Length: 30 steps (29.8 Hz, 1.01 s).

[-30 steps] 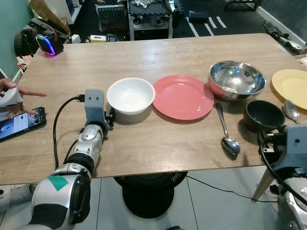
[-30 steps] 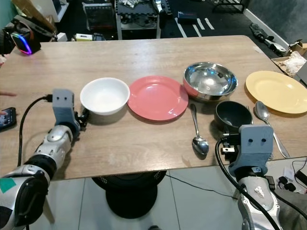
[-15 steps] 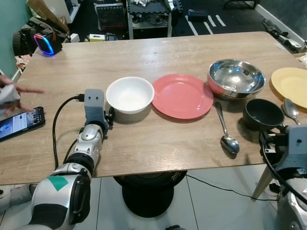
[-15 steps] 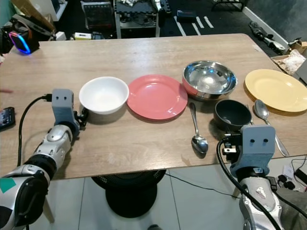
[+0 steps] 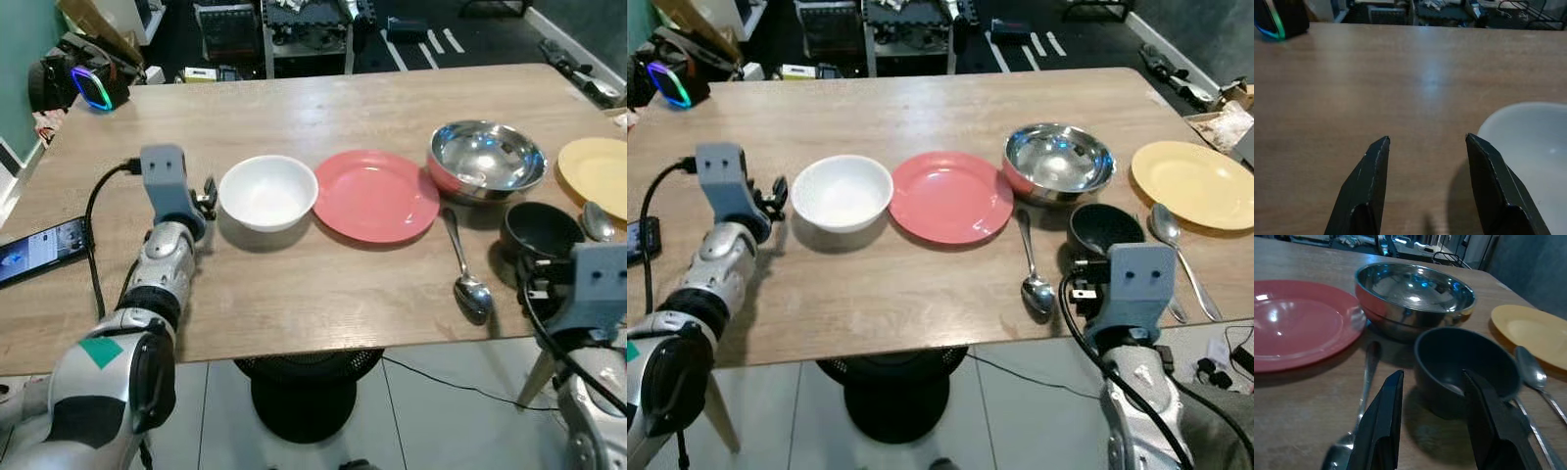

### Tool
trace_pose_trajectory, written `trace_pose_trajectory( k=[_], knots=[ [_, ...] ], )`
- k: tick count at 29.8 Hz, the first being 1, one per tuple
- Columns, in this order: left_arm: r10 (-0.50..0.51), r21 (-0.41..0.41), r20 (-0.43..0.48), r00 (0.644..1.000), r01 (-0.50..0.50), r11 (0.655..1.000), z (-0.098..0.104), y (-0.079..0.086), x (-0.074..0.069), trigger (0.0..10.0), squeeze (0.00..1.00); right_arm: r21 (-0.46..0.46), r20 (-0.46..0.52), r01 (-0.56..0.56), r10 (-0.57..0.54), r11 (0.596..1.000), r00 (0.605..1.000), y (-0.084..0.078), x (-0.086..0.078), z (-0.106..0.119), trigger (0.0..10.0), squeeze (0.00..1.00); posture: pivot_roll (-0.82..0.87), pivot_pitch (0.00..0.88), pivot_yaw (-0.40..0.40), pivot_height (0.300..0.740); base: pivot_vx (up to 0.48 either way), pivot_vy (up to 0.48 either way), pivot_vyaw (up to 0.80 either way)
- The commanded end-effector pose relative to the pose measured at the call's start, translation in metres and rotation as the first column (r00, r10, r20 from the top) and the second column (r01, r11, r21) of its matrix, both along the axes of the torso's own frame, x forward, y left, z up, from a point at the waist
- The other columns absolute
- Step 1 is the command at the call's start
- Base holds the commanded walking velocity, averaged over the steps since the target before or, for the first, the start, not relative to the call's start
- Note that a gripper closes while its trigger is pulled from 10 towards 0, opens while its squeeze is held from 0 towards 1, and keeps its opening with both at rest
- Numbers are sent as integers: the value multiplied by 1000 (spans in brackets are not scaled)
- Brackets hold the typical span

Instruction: Setting the table

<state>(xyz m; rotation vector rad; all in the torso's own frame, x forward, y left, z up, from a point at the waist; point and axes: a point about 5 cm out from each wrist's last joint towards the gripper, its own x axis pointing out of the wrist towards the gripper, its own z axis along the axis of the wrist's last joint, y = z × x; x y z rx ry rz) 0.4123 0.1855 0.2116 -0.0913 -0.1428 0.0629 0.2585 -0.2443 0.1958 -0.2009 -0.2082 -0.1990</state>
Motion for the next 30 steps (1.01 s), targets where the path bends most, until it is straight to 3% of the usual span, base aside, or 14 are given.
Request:
trace_pose_trajectory(
  k=[1, 4, 6, 10, 12, 16, 18, 19, 20, 22, 23, 24, 27, 30],
  knots=[
    [18, 30, 9, 1000, -19, 999, 2, 5, -1, 10000, 0, 13, -10, -2, 2, 1000, 1000, 2, 1, -6, 10000, 0, -319, 142, 143, 740, 0, 0, 0],
    [13, 51, -2, 1000, -13, 999, 3, 3, 0, 10000, 0, 22, -7, -8, 8, 1000, 1000, 6, 4, -7, 10000, 0, -299, 132, 152, 740, 0, 0, 0],
    [-13, 43, -135, 991, 19, 999, -6, -2, 3, 10000, 0, 44, -4, -22, 22, 999, 1000, 13, 7, -11, 10000, 0, -272, 119, 162, 740, 0, 0, 0],
    [-49, 7, -231, 972, 52, 999, -11, -4, 4, 10000, 0, 54, -5, -33, 33, 998, 999, 18, 8, -14, 10000, 0, -249, 107, 169, 740, 0, 0, 0],
    [-41, 94, -300, 953, 72, 993, -6, -2, 6, 10000, 0, 74, -10, -54, 55, 996, 998, 27, 10, -20, 10000, 0, -225, 95, 176, 740, 0, 0, 0],
    [-21, 204, -296, 955, 85, 975, 1, 1, 7, 10000, 0, 86, -10, -85, 87, 993, 996, 36, 12, -22, 10000, 0, -208, 87, 180, 740, 0, 0, 0],
    [89, 368, -254, 963, 11, 930, 12, 7, 7, 10000, 0, 100, -2, -110, 111, 989, 994, 43, 13, -22, 10000, 0, -195, 83, 181, 740, 0, 0, 0],
    [89, 368, -254, 963, 11, 930, 12, 7, 7, 10000, 0, 100, -2, -110, 111, 989, 994, 43, 13, -22, 10000, 0, -195, 83, 181, 740, 0, 0, 0],
    [152, 427, -213, 965, -49, 903, 18, 11, 7, 10000, 0, 104, 4, -124, 125, 987, 992, 46, 14, -21, 10000, 0, -188, 79, 181, 740, 0, 0, 0],
    [184, 422, -213, 960, -80, 903, 20, 16, 6, 10000, 0, 112, 11, -142, 141, 984, 990, 51, 15, -19, 10000, 0, -173, 68, 186, 740, 0, 0, 0],
    [148, 348, -230, 962, -61, 936, 20, 17, 2, 10000, 0, 136, 31, -176, 173, 975, 984, 60, 17, -16, 10000, 0, -166, 63, 187, 740, 0, 0, 0],
    [104, 349, -226, 968, -19, 937, 17, 15, -1, 10000, 0, 146, 38, -203, 199, 968, 979, 67, 19, -15, 10000, 0, -154, 57, 185, 740, 0, 0, 0],
    [-11, 433, -219, 976, 107, 895, 9, 9, -10, 10000, 0, 168, 49, -271, 266, 948, 963, 86, 22, -13, 10000, 0, -142, 47, 180, 740, 0, 0, 0],
    [-42, 465, -191, 981, 128, 876, 7, 8, -16, 10000, 0, 184, 40, -332, 330, 925, 943, 104, 26, -14, 10000, 0, -117, 33, 167, 740, 0, 0, 0]
  ],
)
